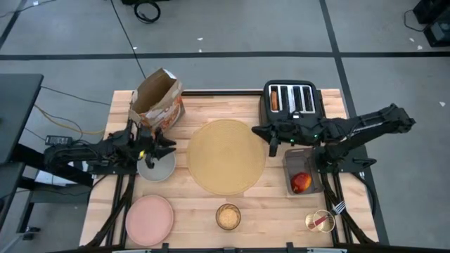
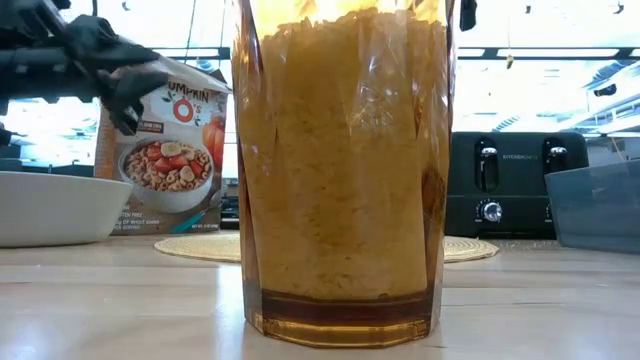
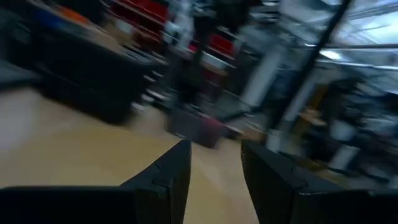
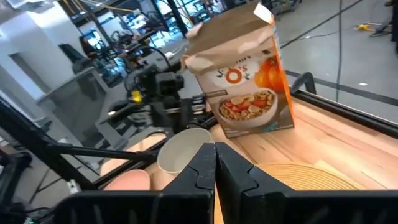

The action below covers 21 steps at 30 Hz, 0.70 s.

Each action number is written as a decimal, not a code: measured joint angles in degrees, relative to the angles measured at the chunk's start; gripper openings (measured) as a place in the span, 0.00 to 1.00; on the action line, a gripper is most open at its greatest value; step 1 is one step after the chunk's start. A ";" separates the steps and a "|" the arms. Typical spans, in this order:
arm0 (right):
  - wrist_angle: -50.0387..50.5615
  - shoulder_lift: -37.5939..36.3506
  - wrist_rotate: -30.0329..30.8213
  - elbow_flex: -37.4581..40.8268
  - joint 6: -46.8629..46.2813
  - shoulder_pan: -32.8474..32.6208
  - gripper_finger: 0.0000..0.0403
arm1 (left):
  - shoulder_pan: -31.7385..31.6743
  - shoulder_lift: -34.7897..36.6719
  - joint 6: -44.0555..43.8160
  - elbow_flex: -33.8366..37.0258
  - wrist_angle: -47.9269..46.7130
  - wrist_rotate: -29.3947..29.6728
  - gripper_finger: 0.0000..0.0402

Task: Arrange a breakfast setting
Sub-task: Put the gray bowl on the brown place mat

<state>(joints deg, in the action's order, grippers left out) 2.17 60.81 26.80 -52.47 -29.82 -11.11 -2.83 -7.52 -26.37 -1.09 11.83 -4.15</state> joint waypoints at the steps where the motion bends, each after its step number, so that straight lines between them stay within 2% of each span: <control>1: 0.10 0.56 0.62 0.00 0.03 -0.05 0.02 | 1.67 -0.37 -0.02 -0.75 -0.23 -0.20 0.37; 6: -1.28 3.20 1.86 0.00 1.29 0.84 0.04 | 12.13 -4.32 -2.33 -6.48 -0.93 1.68 0.37; 10: -3.20 4.72 1.88 0.00 1.45 1.97 0.03 | 20.76 -10.74 -11.19 -11.11 -7.38 2.90 0.37; 14: -3.68 4.71 1.76 0.00 2.35 3.08 0.03 | 30.35 -19.06 -25.98 -15.09 -12.16 2.85 0.37; 21: -8.08 4.47 1.95 0.00 6.43 6.12 0.06 | 45.05 -34.54 -49.88 -25.06 -13.03 3.12 0.37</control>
<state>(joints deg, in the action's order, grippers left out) -5.91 65.27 28.75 -52.47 -23.40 -4.98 42.23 -42.06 -76.25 -26.15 -1.20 -1.03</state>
